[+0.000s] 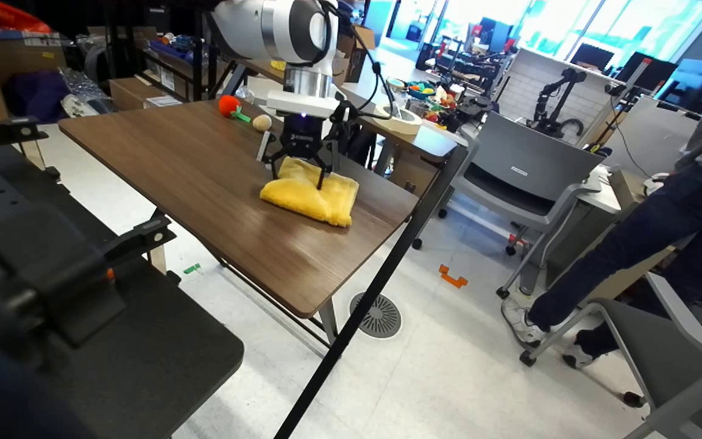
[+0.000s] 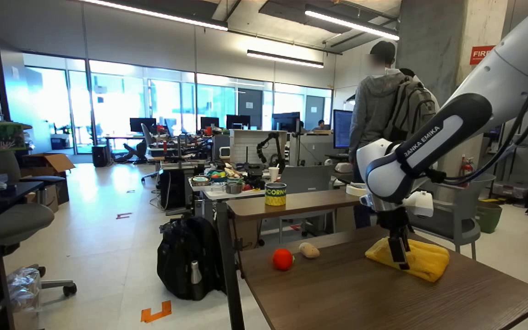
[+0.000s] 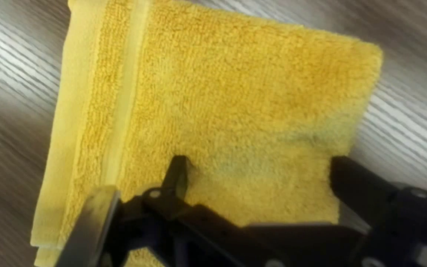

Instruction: Use the towel to clean the table and move the toys to the left

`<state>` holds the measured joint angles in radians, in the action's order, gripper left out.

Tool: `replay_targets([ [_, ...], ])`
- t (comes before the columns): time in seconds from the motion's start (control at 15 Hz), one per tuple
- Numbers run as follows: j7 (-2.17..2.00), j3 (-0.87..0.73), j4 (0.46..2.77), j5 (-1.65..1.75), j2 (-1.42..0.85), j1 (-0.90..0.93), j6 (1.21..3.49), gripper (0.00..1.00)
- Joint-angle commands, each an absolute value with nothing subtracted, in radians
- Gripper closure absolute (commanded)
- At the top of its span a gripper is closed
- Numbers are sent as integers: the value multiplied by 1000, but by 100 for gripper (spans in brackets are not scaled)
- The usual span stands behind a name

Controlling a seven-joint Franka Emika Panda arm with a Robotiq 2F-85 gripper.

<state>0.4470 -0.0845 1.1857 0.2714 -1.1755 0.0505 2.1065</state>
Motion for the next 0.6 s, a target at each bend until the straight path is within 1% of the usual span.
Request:
replay_targets([
  [0.0, 435, -69, 1179, 294, -1175, 29, 2094, 0],
  [0.07, 434, -70, 1179, 293, -1173, 24, 2093, 0],
  [0.27, 484, -29, 1281, 284, -1110, -8, 2221, 0],
  [0.53, 556, 4, 1482, 286, -987, -56, 2410, 0],
])
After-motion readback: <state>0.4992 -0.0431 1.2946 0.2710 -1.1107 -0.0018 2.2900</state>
